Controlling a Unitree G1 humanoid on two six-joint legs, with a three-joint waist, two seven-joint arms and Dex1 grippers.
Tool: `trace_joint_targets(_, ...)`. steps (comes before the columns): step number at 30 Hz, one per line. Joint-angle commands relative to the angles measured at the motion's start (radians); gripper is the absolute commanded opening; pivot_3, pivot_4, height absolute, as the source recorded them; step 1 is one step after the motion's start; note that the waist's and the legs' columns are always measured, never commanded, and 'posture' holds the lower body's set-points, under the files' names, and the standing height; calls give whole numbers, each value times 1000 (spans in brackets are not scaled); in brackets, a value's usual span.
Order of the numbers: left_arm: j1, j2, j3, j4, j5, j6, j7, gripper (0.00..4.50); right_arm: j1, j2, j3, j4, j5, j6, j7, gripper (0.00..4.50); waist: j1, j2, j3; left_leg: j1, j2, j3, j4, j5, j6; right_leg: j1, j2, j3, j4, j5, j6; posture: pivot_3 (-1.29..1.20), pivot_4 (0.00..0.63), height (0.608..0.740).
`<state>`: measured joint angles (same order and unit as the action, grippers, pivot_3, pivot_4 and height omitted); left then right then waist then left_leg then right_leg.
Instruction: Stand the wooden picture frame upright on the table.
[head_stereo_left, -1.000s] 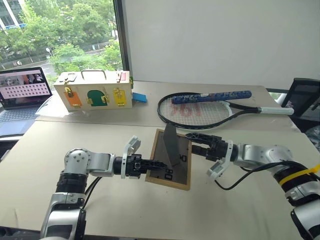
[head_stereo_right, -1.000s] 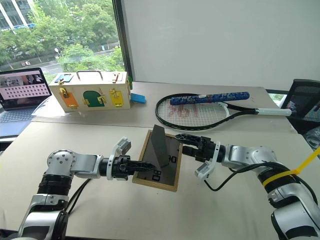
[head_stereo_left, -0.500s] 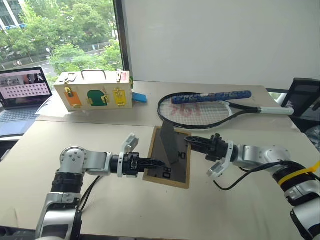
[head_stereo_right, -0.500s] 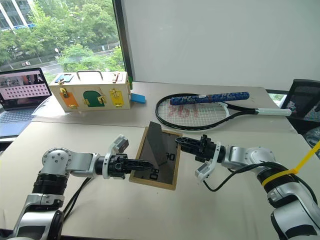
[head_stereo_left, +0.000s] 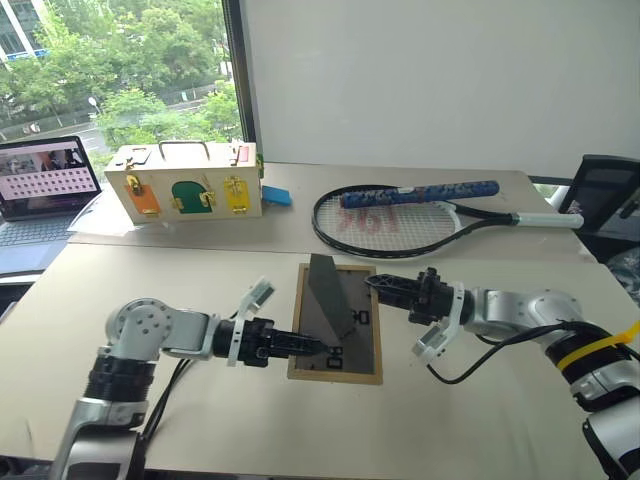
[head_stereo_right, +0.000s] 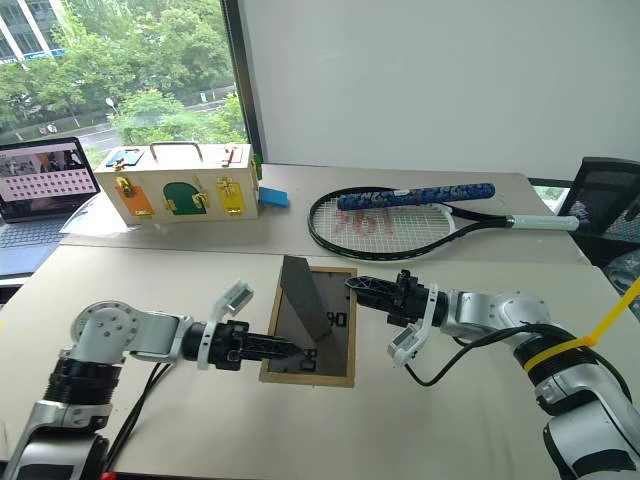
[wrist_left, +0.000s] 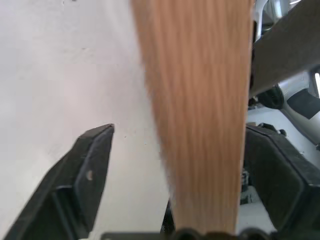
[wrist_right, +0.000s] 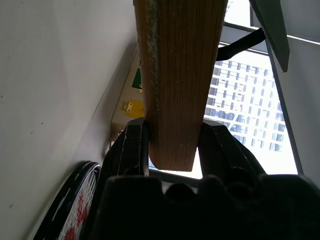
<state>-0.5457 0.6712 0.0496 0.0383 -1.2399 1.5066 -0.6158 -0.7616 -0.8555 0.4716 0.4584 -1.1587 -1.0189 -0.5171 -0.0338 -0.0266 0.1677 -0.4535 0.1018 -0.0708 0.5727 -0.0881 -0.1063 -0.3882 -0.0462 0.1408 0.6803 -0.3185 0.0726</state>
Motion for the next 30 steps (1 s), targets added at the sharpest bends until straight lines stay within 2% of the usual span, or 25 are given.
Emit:
trace_joint_targets(1,8,95,56,11,68,-68,-99,4500,-40,-5,-46,12,90,-24,8,1125,-5,0,0,0,0,0,0,0,0,0,0,0,0,0,0,0,150,710)
trace_joint_targets(4,52,162,111,-13,143,-209,-180,4500,-63,18,-56,99,201,-48,82,1124,-9,0,0,0,0,0,0,0,0,0,0,0,0,0,0,0,150,710)
trace_joint_targets(6,115,156,176,-83,200,-382,-235,4500,-89,53,-63,208,360,-74,199,1124,-15,0,0,0,0,0,0,0,0,0,0,0,0,0,0,0,150,710)
trace_joint_targets(7,147,159,193,-122,217,-437,-268,4500,-104,77,-56,271,514,-91,320,1124,-17,-1,1,0,0,0,0,0,0,0,0,0,0,0,0,0,150,710)
trace_joint_targets(10,193,151,217,-170,237,-509,-303,4500,-128,122,-66,349,819,-94,564,1122,-18,-1,3,0,0,0,0,0,0,2,-1,0,-1,0,0,0,150,710)
trace_joint_targets(15,222,138,247,-181,234,-528,-302,4500,-137,171,-95,319,1135,-7,902,1121,-16,-2,4,0,0,0,0,0,0,2,-1,-1,0,0,0,0,150,710)
trace_joint_targets(18,251,138,267,-202,241,-543,-314,4500,-107,219,-128,230,1380,173,1176,1121,-18,-1,4,0,0,0,0,0,0,2,0,-1,0,0,0,0,150,710)
trace_joint_targets(21,289,130,282,-241,262,-594,-332,4500,-51,244,-169,63,1638,544,1429,1119,-16,-1,4,0,1,-1,0,0,0,2,0,-1,1,0,0,0,150,710)
trace_joint_targets(23,318,110,297,-273,287,-656,-329,4500,-13,234,-192,-48,1751,776,1527,1118,-10,0,5,0,1,-1,0,0,0,2,0,-1,1,0,0,0,150,710)
trace_joint_targets(26,366,77,329,-315,307,-742,-337,4500,38,216,-234,-183,1901,1109,1582,1116,-3,0,5,0,1,-1,0,0,0,2,0,-1,1,0,0,0,150,710)
trace_joint_targets(28,382,76,337,-310,308,-759,-352,4500,53,213,-254,-218,1922,1241,1583,1114,-1,0,5,0,1,-1,1,0,0,1,0,-1,1,0,0,0,150,710)
trace_joint_targets(30,380,91,334,-285,300,-749,-369,4500,68,202,-239,-226,1858,1305,1590,1114,0,0,5,0,1,-1,1,0,0,1,0,-1,1,0,0,0,150,710)
